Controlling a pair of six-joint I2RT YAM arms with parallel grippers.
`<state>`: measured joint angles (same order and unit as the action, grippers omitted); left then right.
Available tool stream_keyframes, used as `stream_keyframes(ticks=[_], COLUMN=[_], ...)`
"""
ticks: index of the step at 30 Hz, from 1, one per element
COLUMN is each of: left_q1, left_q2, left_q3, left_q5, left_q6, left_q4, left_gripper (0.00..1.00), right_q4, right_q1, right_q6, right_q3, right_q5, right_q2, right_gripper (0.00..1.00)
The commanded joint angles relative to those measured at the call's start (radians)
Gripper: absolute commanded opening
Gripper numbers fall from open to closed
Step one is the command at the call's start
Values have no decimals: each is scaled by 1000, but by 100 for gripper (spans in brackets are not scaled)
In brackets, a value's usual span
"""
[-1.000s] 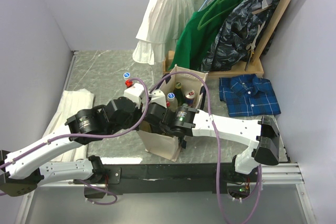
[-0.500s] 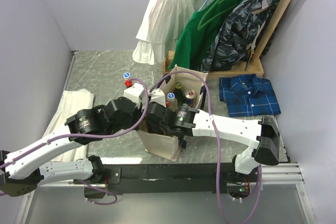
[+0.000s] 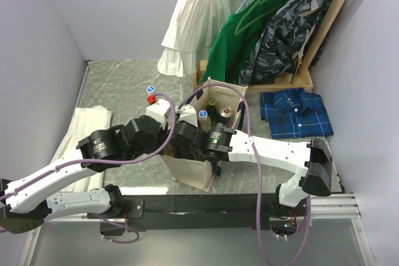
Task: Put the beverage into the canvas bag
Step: Place the drink in the canvas bag, then pick up the drink from the center of the board.
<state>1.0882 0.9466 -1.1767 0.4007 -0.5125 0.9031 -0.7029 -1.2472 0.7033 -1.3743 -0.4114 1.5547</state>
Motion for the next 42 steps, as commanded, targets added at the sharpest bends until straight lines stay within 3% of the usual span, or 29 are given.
stream_keyframes(ticks=[1,27,33,42], left_q1=[4,3,3,3], left_q2=[-54,-124,-129,-112], left_q3=[-66,-58,-49,-43], left_q5=[33,-17,-19,47], left_q6=[12,29,25,16], left_q4=[-78,-142,-145,-129], left_gripper=[1,8,23,58], right_q4=[10,-96,-161,-256], right_q1=[-4,-3,-1,11], right_q6=[18,10,22,68], right_q3=[-52,-196,-233,-233], right_q5=[-35,-161,-216,-286], right_q2=[-34,-183,-219,-291], right_gripper=[68,69,70,72])
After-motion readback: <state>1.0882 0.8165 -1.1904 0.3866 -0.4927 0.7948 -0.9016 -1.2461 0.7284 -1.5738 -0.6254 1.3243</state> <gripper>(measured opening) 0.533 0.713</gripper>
